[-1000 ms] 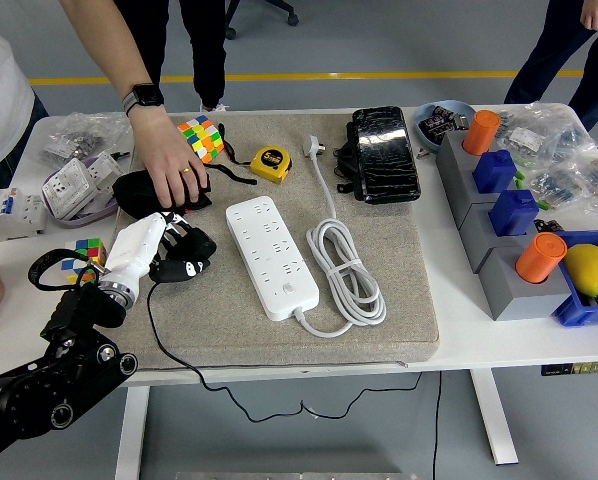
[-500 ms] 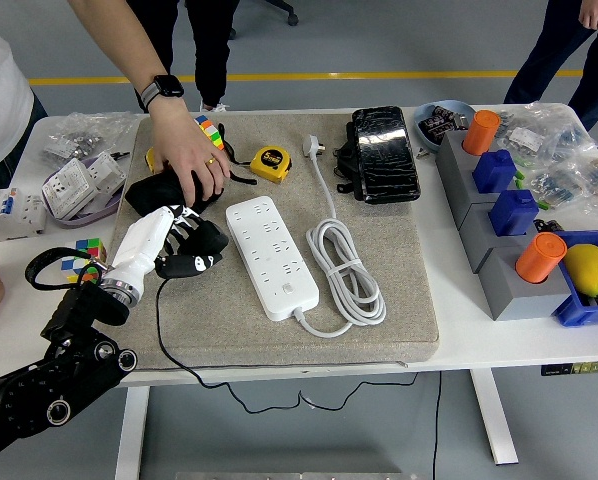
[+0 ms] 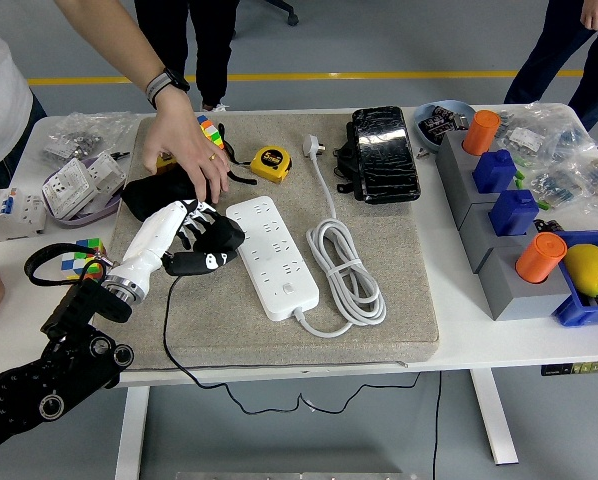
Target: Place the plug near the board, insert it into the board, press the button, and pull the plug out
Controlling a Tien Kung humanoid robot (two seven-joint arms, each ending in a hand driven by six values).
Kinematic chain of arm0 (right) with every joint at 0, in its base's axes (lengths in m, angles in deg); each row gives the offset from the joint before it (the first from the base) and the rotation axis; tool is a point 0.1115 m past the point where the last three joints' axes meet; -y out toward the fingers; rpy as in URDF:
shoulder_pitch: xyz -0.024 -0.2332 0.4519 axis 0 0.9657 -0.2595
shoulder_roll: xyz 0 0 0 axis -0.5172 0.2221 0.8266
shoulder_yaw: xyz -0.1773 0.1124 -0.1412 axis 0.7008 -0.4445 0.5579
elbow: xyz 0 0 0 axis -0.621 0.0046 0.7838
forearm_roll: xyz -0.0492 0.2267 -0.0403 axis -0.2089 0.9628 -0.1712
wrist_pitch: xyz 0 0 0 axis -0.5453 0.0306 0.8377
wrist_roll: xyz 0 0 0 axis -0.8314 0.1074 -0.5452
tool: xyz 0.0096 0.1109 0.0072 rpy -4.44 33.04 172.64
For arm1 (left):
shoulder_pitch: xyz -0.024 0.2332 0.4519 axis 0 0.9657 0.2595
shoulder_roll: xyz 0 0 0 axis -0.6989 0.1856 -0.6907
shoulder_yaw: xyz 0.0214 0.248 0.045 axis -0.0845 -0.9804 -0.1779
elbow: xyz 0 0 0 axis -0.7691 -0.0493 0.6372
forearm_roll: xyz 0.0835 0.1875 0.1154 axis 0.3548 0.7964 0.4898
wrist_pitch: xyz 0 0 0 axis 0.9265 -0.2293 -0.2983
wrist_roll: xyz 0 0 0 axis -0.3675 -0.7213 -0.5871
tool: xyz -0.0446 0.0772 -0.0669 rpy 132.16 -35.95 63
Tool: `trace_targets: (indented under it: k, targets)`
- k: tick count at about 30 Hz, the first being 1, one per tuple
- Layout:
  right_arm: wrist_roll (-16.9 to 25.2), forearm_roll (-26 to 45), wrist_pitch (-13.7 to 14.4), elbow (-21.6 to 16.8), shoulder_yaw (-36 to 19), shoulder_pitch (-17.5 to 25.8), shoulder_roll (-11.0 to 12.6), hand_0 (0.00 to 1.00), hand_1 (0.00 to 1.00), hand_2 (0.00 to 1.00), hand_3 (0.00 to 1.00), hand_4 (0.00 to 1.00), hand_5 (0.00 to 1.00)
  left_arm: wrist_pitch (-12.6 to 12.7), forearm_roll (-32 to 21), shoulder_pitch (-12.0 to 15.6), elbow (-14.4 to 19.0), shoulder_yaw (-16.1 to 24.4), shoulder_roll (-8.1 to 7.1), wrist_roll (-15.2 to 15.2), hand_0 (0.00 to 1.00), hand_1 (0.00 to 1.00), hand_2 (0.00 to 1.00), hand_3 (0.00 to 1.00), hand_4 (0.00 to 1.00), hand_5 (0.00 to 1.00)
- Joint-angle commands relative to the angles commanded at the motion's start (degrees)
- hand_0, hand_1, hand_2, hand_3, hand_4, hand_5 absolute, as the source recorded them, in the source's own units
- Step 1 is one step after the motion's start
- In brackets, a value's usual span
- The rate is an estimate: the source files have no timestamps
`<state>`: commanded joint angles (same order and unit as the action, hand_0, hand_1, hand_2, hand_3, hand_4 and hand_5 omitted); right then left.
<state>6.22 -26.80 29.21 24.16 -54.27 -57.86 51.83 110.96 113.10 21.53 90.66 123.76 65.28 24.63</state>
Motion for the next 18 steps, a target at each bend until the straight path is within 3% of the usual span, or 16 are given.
trace_targets:
  k: [18]
  targets:
    - [0.0,-0.1,0.0,0.0,-0.3,0.2,-0.1,0.568,0.647,0.626,0.538,0.915,0.474,-1.7,1.0,-3.2,-0.4,-3.3,-0.52,2.7,0.272,0.419,0.431,0.542,0.784,0.002]
